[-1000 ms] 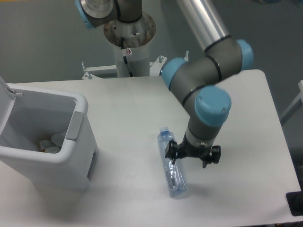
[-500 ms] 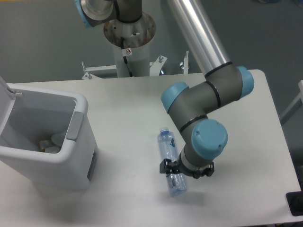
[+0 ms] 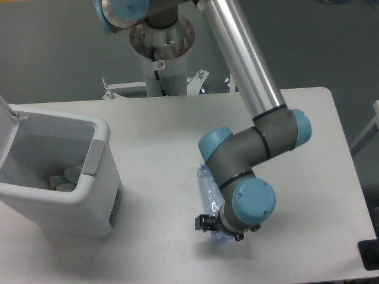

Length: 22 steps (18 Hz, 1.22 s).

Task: Place the trash in the trash can
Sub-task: 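Lower the gripper and close it around the bottle's body, then lift the bottle and carry it over the white bin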

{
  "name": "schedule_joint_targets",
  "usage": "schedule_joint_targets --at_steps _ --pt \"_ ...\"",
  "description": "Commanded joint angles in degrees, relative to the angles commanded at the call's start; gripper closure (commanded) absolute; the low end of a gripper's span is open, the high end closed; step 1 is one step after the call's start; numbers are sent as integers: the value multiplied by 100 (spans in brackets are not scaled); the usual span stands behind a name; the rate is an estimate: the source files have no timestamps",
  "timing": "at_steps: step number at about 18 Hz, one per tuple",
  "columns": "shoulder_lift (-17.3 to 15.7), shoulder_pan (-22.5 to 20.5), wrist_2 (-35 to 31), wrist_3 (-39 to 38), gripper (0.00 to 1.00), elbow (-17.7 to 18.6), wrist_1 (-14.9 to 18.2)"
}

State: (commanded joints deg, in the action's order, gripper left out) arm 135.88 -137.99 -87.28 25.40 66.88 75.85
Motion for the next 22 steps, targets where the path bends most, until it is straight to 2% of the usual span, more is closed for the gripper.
schedule_joint_targets --at_steps 2,3,6,9,14,19,22 --pt "0 9 0 0 0 18 -9" --pt "9 9 9 0 6 9 -9" --pt "9 18 0 18 35 9 -26" --pt "-17 27 9 18 60 9 -26" --pt "-166 27 9 35 63 0 -26" --pt "-921 88 394 149 66 -87 -79" --pt "-1370 88 1079 202 67 -158 -499"
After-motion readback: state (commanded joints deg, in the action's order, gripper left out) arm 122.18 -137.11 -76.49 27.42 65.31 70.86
